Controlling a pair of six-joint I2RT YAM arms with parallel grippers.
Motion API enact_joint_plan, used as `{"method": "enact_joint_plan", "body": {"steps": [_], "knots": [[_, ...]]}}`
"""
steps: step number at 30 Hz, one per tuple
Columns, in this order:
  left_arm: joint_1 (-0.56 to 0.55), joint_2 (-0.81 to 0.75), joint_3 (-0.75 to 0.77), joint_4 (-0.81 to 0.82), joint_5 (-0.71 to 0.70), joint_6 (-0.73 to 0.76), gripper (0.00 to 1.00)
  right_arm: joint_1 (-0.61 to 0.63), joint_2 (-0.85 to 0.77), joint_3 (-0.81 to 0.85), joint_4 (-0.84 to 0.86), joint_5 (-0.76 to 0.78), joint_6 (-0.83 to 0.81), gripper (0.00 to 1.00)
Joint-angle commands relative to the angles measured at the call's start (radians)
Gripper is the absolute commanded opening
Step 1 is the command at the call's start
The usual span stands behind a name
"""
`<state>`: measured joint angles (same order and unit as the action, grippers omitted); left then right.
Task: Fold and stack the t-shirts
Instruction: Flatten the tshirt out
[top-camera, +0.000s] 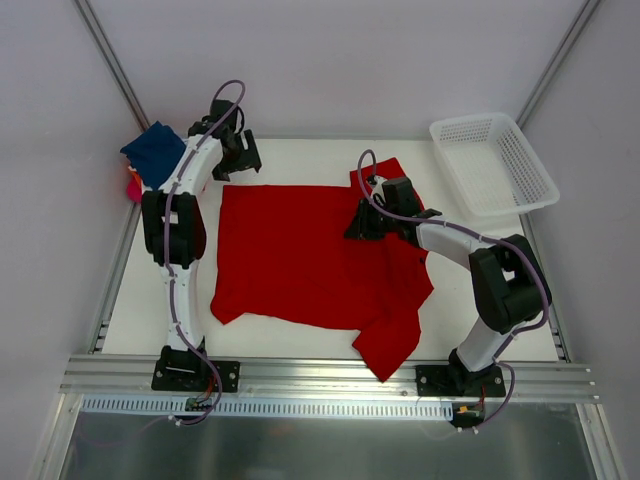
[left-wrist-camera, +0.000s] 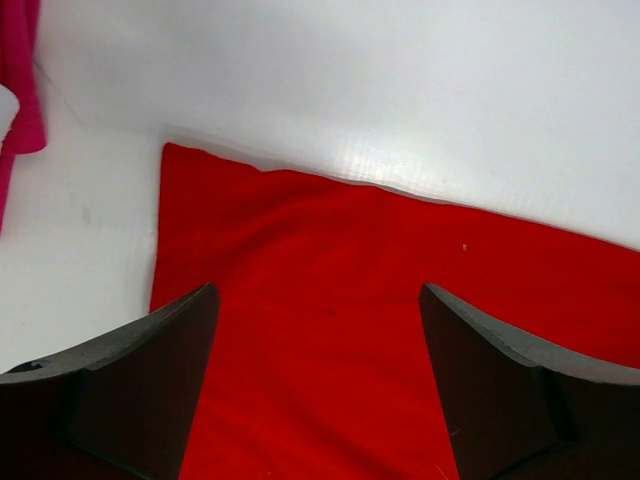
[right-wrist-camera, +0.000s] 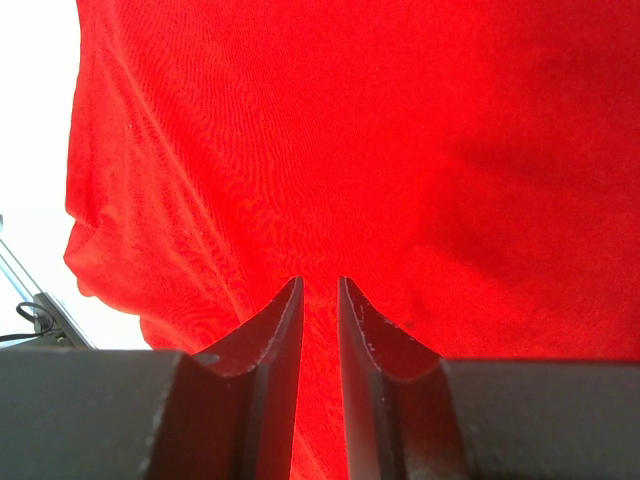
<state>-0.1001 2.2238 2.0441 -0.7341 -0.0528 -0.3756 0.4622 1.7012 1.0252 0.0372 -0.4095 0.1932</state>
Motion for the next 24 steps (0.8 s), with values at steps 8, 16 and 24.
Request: {"method": "enact_joint_plan", "body": {"steps": [8,16,24], "knots": [[-0.01,0.054,-0.024,0.027,0.09,-0.031,0.82,0.0,-0.026,0.012,0.023,-0.026,-0.012,0.23],[-0.007,0.109,-0.013,0.035,0.122,-0.039,0.82,0.0,-0.021,0.013,0.027,-0.029,-0.011,0.23],[0.017,0.161,0.001,0.036,0.14,-0.048,0.84,-0.003,-0.038,0.012,0.026,-0.031,-0.011,0.23]]}}
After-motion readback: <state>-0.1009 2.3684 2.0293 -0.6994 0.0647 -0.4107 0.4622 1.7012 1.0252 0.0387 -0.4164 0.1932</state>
